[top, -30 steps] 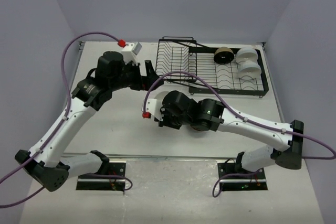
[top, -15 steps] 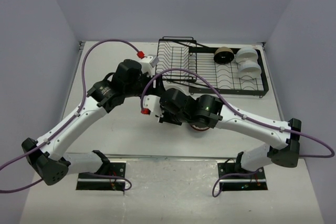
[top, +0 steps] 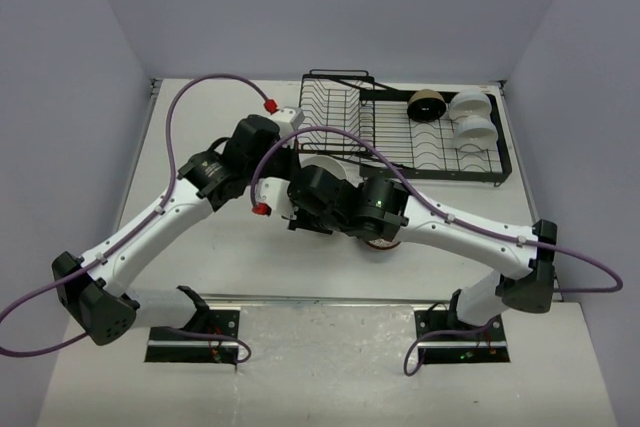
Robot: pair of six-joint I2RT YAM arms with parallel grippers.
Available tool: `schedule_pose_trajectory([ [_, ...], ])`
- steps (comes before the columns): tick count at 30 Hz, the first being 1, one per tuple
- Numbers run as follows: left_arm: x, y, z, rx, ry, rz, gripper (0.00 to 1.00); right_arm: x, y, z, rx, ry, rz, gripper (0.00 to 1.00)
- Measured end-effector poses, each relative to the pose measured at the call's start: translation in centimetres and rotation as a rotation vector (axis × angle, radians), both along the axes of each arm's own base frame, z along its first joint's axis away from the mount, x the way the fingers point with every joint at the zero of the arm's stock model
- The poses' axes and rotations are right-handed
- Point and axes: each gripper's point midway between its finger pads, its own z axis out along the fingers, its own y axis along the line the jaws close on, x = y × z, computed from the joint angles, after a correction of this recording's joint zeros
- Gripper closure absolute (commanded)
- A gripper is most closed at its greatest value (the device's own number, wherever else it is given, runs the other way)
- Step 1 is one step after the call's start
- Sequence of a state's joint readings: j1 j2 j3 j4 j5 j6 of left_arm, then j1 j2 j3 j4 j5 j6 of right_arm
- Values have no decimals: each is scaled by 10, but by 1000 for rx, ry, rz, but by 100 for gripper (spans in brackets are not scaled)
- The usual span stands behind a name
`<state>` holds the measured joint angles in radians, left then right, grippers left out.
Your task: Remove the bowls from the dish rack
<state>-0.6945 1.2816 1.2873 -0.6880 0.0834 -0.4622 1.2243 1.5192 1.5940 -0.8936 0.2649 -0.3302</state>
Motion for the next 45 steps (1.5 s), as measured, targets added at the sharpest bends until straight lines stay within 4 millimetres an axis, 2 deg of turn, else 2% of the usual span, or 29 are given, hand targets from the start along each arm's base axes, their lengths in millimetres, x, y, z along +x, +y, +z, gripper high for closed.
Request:
schedule_pose_trajectory([
  [1,1,1,0,6,-5,7,100,1,1,-1,-4,-4,-5,100],
  [2,2,2,0,10,-9,13,100,2,1,-1,-6,-7,-7,91],
  [3,3,3,0,14,-11,21,100,3,1,-1,-5,-10,-9,70],
  [4,4,4,0,17,-16,26,100,5,1,-1,-3,-16,-18,42],
  [5,4,7,0,25,-18,35,100,7,0,1,1,-25,-32,22],
  [6,5,11,-1,37,-22,51,100,10,0,3,8,-38,-44,4],
  [7,6,16,-1,47,-24,69,100,13,-2,5,18,-51,-57,1],
  [10,20,39,3,41,-32,154,100,17,-12,9,45,-87,-76,1],
  [12,35,65,-1,43,-27,248,100,18,-10,25,135,-120,-88,1],
  [13,42,80,-4,45,-24,300,100,17,-18,31,162,-135,-105,1],
  [16,61,139,-15,28,-18,515,100,28,-57,43,228,-174,-223,1],
  [18,66,164,-24,-4,-12,612,100,42,-85,47,289,-190,-337,1],
  [20,69,189,-44,-37,18,714,100,60,-122,49,361,-193,-504,1],
  [22,71,209,-73,-53,77,806,100,75,-154,47,428,-185,-661,1],
  [25,69,218,-121,-51,197,881,100,82,-192,46,536,-174,-847,1],
  [30,63,215,-178,-27,350,925,100,83,-202,51,621,-160,-916,1],
  [33,53,217,-199,-2,396,951,100,86,-204,47,632,-148,-938,1],
  [36,45,222,-208,27,407,973,99,88,-203,43,631,-134,-944,1],
  [37,44,224,-209,35,407,979,92,89,-203,42,630,-131,-946,1],
  [38,44,225,-209,41,404,984,78,89,-202,40,629,-126,-946,1],
  [40,47,226,-208,39,389,988,63,89,-202,38,627,-119,-946,1],
  [41,50,227,-206,32,377,990,45,90,-201,37,627,-113,-944,1],
  [43,53,227,-203,24,359,990,36,90,-201,36,626,-108,-947,1],
  [44,54,227,-202,18,353,992,24,91,-201,35,626,-105,-949,1],
  [45,55,226,-200,14,347,990,17,92,-202,35,627,-104,-953,1],
])
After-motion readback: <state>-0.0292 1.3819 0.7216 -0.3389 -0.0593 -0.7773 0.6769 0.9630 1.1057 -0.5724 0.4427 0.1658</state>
